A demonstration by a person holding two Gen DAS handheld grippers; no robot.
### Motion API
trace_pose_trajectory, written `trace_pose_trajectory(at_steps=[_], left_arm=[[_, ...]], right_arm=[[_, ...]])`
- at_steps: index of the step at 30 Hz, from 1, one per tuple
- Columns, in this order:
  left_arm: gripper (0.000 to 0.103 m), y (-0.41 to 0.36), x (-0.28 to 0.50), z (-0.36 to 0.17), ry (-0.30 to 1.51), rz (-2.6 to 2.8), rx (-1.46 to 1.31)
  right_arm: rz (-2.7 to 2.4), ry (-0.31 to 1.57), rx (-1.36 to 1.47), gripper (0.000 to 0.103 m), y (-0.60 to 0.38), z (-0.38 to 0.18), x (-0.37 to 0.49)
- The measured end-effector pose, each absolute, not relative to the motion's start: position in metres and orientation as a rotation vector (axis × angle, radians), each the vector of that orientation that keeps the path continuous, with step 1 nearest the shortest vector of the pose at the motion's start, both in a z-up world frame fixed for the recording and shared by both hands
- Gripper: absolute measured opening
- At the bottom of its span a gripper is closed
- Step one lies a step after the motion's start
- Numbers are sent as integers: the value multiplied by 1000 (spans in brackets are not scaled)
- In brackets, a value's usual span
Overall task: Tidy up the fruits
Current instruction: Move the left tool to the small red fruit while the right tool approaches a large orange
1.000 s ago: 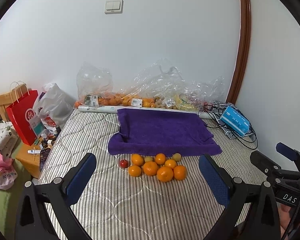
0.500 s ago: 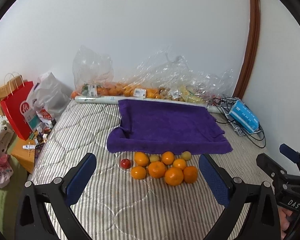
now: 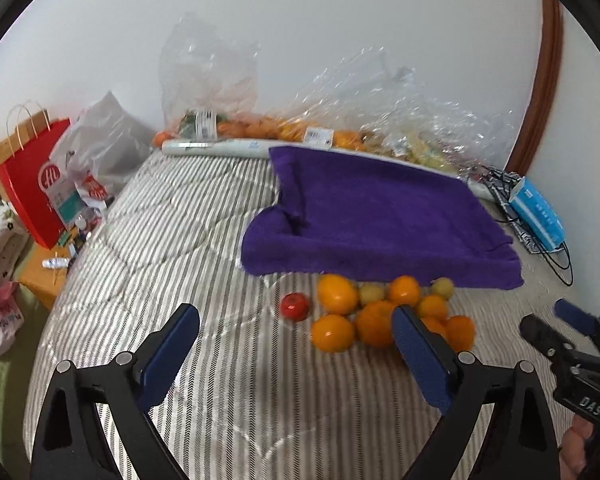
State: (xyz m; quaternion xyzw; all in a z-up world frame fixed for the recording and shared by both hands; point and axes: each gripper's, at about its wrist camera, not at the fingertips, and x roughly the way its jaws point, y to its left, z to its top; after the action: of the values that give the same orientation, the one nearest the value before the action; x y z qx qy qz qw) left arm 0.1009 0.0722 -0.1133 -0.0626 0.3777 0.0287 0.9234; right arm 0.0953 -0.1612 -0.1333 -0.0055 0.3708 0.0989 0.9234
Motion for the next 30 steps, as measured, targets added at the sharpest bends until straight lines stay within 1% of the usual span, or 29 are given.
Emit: trace_pose_trajectory(at_steps=[2, 4, 6, 8, 10, 12, 13, 17, 20, 26, 28, 29, 30], left_arm=[[96, 79, 106, -122, 792, 60, -147], [96, 84, 112, -131, 825, 42, -167], [96, 86, 116, -137, 846, 35, -174], [96, 87, 119, -142, 856, 36, -169], [93, 87, 120, -144, 856, 35, -160], [93, 86, 121, -146, 856, 37, -148], [93, 86, 122, -147, 854, 42, -144], [92, 91, 128, -155, 860, 53, -151], [83, 94, 131, -159, 873, 32, -171], [82, 93, 140, -164, 868, 8, -174], [78, 96, 143, -165, 867, -6, -188], [74, 98, 145, -165, 867, -17, -197], [71, 98, 145, -165, 868, -26, -204]], right_arm=[[229, 798, -8, 79, -158, -147, 102], [253, 823, -4, 74, -154, -160, 106], [271, 830, -7, 73, -150, -167, 108], [284, 841, -19, 69, -143, -176, 112], [300, 857, -24, 62, -138, -183, 117], [312, 874, -28, 60, -133, -188, 123], [318, 875, -31, 57, -131, -190, 125], [320, 862, -55, 56, -128, -193, 129], [329, 876, -94, 54, -128, -196, 130], [310, 894, -108, 54, -129, -208, 138], [303, 894, -114, 50, -130, -211, 139], [300, 885, -121, 47, -130, -210, 139], [299, 882, -131, 43, -131, -210, 139]])
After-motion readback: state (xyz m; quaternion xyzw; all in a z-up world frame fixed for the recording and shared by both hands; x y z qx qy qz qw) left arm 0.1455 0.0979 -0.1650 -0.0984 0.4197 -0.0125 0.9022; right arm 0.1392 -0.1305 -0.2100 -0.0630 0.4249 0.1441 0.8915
